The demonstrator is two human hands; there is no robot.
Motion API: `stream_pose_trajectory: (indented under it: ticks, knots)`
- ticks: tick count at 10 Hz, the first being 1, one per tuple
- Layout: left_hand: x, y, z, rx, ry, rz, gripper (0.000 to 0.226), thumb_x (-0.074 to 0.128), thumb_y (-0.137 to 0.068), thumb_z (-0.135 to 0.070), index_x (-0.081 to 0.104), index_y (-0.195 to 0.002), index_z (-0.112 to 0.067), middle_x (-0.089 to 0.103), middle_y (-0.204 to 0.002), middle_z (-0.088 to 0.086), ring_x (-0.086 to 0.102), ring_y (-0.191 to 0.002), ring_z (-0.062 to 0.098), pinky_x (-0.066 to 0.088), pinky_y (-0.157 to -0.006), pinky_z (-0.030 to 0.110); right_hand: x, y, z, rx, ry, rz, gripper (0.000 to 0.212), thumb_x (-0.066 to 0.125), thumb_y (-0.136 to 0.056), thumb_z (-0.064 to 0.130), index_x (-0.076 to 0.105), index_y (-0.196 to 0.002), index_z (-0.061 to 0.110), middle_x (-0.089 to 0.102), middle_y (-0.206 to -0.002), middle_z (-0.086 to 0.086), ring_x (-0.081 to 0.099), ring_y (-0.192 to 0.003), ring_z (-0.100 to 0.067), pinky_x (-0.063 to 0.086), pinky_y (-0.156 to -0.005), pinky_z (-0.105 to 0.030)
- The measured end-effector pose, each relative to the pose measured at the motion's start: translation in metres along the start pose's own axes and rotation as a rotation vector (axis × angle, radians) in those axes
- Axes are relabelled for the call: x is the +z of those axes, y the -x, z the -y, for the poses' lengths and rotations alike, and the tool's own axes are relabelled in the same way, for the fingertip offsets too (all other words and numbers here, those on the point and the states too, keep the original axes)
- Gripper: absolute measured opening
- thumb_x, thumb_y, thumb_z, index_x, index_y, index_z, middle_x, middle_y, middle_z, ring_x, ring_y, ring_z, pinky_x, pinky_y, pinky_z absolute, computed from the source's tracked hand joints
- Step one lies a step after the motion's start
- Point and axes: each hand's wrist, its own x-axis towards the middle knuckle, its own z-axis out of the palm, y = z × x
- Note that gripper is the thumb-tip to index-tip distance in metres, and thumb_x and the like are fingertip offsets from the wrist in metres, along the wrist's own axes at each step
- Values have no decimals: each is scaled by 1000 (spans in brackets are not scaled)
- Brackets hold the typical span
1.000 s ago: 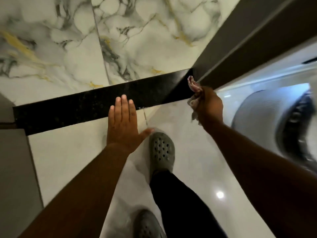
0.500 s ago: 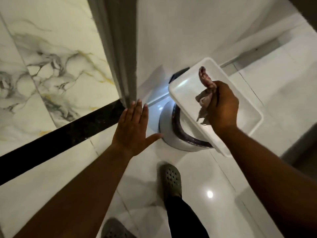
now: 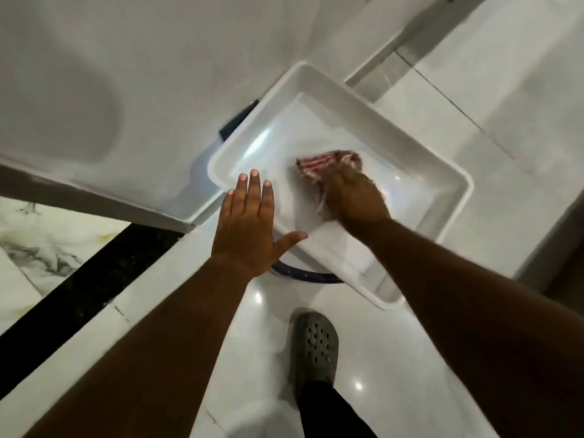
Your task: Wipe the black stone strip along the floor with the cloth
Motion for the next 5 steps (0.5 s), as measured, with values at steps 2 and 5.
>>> stream_pose_trajectory:
  ticks: [2, 5]
  knots:
    - [12, -4, -3, -38, -40, 41, 114, 5, -77, -87, -2, -158, -8, -11, -167, 19, -10, -155, 36, 1, -125, 49, 46, 0, -15, -17, 78, 42, 70, 14, -102, 62, 15, -160, 23, 1, -169, -6, -7, -154, -28, -13, -118, -59]
    - [15, -2, -10, -102, 2, 27, 116, 8, -77, -89, 2, -158, -6, -5, -167, 20, -5, -155, 36, 0, -123, 47, 53, -24, -36, 7, 139, 179, 95, -3, -82, 85, -3, -160, 29, -26, -162, -5, -25, -147, -34, -15, -116, -67]
